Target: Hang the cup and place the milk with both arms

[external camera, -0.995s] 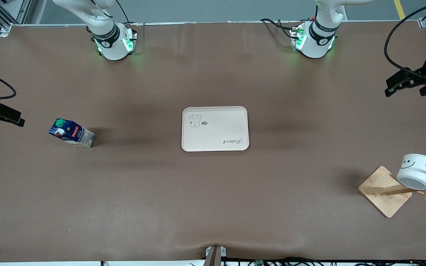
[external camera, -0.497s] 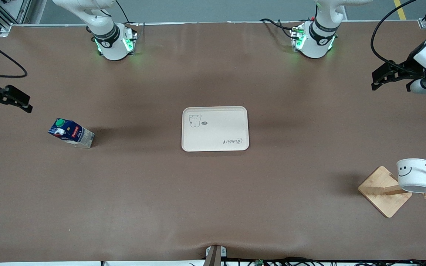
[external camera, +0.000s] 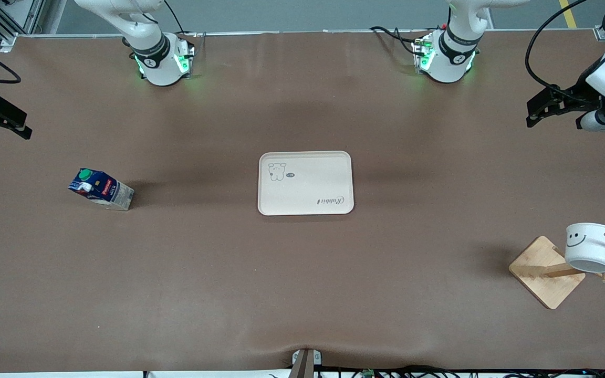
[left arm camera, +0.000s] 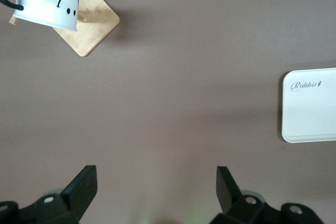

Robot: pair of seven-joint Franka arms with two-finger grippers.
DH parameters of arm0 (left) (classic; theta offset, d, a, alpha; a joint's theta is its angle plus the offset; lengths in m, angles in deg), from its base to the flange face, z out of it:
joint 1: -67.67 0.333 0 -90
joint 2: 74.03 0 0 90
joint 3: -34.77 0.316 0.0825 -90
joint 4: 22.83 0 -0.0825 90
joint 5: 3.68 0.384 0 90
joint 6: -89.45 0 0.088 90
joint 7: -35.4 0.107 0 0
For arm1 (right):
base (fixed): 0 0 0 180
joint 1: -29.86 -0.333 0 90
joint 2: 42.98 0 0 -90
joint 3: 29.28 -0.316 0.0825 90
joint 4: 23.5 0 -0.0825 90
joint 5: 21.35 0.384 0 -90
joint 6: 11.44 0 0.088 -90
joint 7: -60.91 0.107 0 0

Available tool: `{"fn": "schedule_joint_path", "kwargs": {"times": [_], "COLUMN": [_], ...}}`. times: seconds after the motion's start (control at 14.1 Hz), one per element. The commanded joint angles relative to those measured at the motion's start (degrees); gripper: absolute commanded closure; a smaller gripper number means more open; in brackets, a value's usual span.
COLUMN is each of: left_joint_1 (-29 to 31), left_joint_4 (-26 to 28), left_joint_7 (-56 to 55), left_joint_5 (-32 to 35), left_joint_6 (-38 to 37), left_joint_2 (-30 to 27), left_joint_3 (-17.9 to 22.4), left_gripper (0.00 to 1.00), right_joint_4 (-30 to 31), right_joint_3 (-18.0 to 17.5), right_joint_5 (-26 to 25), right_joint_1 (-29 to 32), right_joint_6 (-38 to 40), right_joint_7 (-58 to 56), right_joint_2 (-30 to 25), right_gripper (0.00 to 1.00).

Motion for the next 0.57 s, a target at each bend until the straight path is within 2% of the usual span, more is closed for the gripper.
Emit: {"fn": "schedule_joint_path", "kwargs": {"times": [0.0,0.5], "left_joint_1": [0.3,0.3], "left_joint_4": [-0.89,-1.34], "left_joint_7": [0.46,0.37], "left_joint_5": [-0.58,-0.32], "left_joint_6": [-0.36,-0.36], "left_joint_2": [0.11,0.47], "left_joint_3": [0.07,0.07], "left_gripper": [0.0,0.0], "right_joint_4": [-0.68,-0.59], "right_joint_3": [0.13,0.39], "right_joint_5": [1.06,2.46], "right_joint_1": [0.29,0.38], "right_joint_6": [0.61,1.23], "right_joint_7": [-0.56,-0.56], "right_joint_2": [0.19,0.19], "right_gripper": [0.0,0.0]}}
